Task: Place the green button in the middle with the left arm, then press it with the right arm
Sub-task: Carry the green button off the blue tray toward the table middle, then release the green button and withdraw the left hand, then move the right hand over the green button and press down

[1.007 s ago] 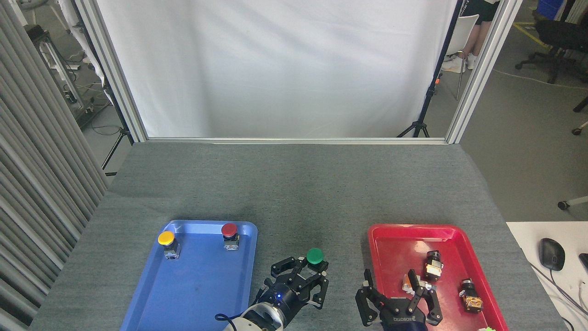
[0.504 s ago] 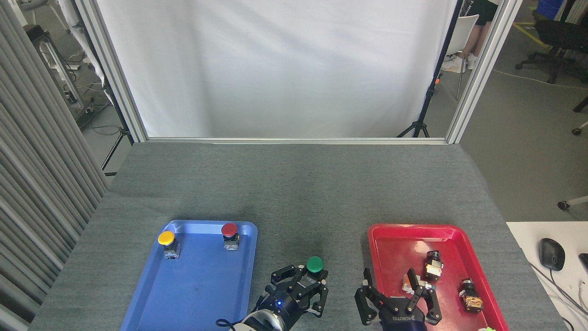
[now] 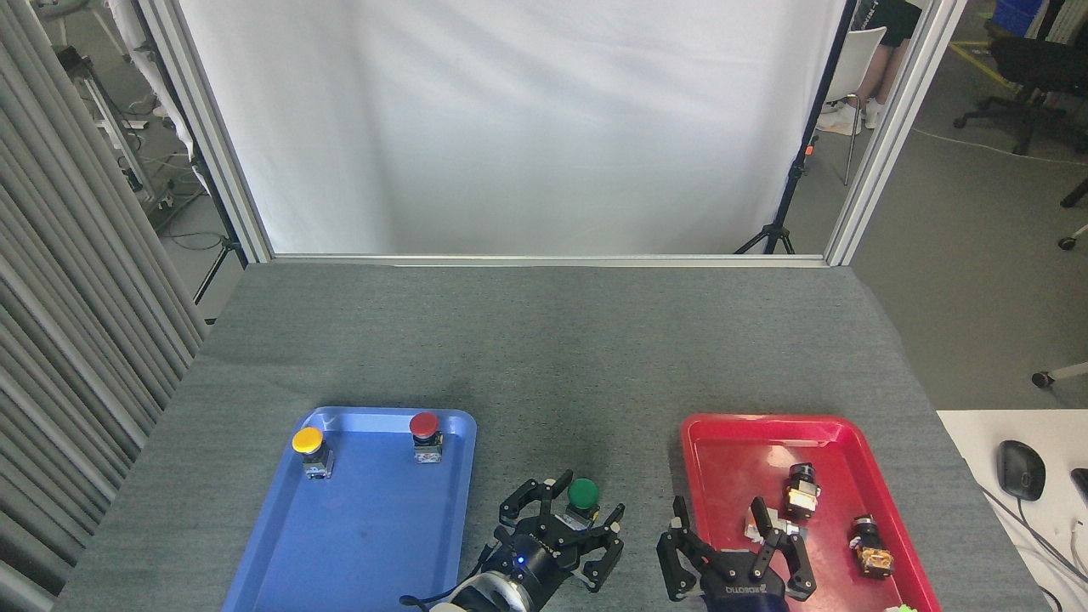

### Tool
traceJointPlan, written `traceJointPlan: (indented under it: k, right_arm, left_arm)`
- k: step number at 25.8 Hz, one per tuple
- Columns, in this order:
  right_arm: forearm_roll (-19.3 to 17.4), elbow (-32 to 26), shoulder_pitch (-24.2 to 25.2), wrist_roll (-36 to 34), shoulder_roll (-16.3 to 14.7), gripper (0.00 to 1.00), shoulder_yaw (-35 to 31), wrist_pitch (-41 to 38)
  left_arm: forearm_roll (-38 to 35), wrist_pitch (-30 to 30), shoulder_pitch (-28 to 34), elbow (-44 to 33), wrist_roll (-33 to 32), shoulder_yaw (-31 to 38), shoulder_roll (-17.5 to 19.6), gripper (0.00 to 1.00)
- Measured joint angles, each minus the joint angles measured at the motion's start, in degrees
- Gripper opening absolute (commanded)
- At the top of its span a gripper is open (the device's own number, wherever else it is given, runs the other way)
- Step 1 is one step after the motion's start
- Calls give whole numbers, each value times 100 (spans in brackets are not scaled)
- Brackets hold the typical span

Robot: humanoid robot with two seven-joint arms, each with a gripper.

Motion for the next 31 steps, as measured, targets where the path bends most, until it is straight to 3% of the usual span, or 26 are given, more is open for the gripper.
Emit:
traceJointPlan:
  k: [2,5,8,13,21,31]
  right_arm:
    - [0,3,1,11,1,76,1,-1]
    - [0,13,-2,25,2,53,22,-6]
    - [-1,43,-10,29,-2,31,110,-7]
    - [20,72,-29,31,-19,2,270,-11]
    - [109,329,-340,49,9,0,697,82]
    - [198,1526,-1333,38,85,0,1398,596]
  left_arm:
    - [29,189,274,-685,-71,76,208,99]
    - [63,644,855,-1810,-348,419,556,99]
    - [76,998,1531,-2836,-621,1146,770,99]
    - [80,1132,2388,-3660,-787,2279,888,99]
    - [76,1165,3081,-4063,-782,2870,1134,99]
    - [88,1141,3345,-4127,-741,3243,1147,99]
